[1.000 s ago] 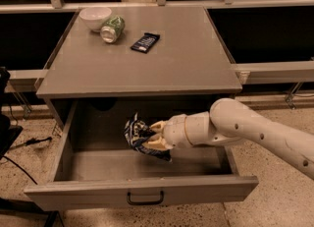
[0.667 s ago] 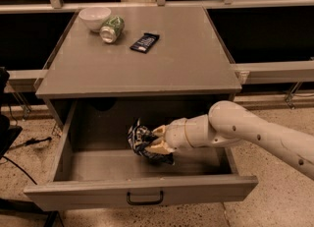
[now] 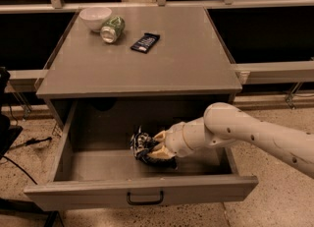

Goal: Place blue chip bag into top drawer

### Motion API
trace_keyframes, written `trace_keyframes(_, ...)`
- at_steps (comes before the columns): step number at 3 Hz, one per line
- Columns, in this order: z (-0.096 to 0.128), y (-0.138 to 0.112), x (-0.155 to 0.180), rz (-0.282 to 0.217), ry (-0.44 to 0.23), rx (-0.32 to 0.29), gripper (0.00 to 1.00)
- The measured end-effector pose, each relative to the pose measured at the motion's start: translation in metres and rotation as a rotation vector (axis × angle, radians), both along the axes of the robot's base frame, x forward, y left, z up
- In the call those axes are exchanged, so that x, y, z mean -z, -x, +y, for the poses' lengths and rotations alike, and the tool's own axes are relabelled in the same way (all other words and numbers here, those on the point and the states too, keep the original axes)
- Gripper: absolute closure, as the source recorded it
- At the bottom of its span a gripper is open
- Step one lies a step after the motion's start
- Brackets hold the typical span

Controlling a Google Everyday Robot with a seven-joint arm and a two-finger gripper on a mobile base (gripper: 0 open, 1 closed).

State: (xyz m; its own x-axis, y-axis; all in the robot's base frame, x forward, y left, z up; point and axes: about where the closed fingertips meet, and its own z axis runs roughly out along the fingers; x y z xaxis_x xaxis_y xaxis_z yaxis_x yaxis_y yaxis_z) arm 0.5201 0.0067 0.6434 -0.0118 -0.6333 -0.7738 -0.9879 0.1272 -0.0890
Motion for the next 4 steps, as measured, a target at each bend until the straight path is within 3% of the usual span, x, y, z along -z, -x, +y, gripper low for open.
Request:
trace_keyframes(1, -0.0002, 0.0002, 0.0013, 0.001, 0.005, -0.001, 0.83)
trace_keyframes(2, -0.0002, 0.0002, 0.0013, 0.001, 0.005, -0.001, 0.52)
trace_keyframes(4, -0.0001, 0.0002, 0.0014, 0.001, 0.005, -0.002, 0.0)
